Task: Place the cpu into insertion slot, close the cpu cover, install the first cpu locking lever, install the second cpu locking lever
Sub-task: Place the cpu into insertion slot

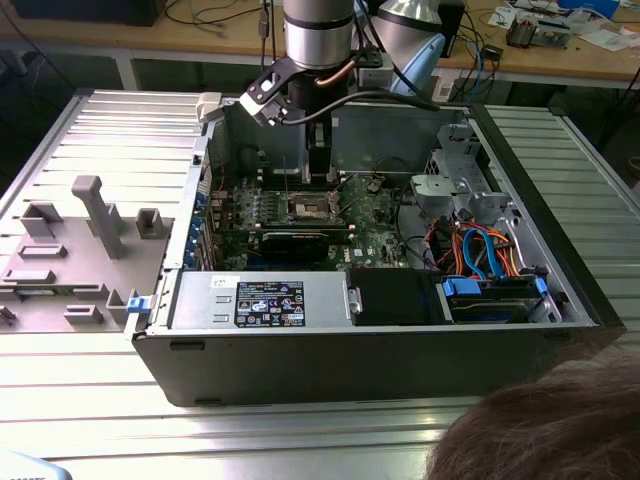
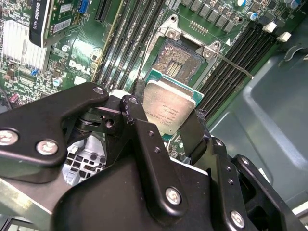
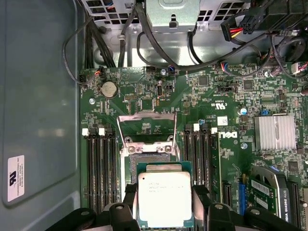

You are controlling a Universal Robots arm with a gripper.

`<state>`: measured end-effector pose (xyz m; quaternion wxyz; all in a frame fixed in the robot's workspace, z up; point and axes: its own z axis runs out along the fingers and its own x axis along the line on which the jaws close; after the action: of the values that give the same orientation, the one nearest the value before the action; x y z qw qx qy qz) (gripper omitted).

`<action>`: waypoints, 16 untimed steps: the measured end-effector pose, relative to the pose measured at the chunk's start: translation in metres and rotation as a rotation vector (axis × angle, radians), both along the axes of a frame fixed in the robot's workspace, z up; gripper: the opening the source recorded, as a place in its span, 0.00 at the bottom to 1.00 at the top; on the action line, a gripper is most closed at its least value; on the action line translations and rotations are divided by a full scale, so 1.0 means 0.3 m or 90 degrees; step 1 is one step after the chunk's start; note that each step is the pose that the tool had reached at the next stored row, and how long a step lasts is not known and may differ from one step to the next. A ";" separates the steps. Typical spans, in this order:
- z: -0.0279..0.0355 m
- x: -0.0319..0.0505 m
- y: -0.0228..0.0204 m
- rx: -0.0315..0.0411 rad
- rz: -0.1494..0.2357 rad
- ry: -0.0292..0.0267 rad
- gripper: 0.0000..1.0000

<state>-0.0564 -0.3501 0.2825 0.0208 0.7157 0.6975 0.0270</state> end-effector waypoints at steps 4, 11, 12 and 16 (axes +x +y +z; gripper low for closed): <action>-0.003 -0.002 0.000 0.0000 0.000 0.0000 0.55; -0.008 -0.004 0.000 0.0000 0.000 0.0000 0.55; -0.008 -0.004 0.000 0.0000 0.000 0.0000 0.55; -0.011 -0.005 0.000 0.0000 0.000 0.0000 0.55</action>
<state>-0.0578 -0.3501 0.2792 0.0208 0.7158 0.6975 0.0269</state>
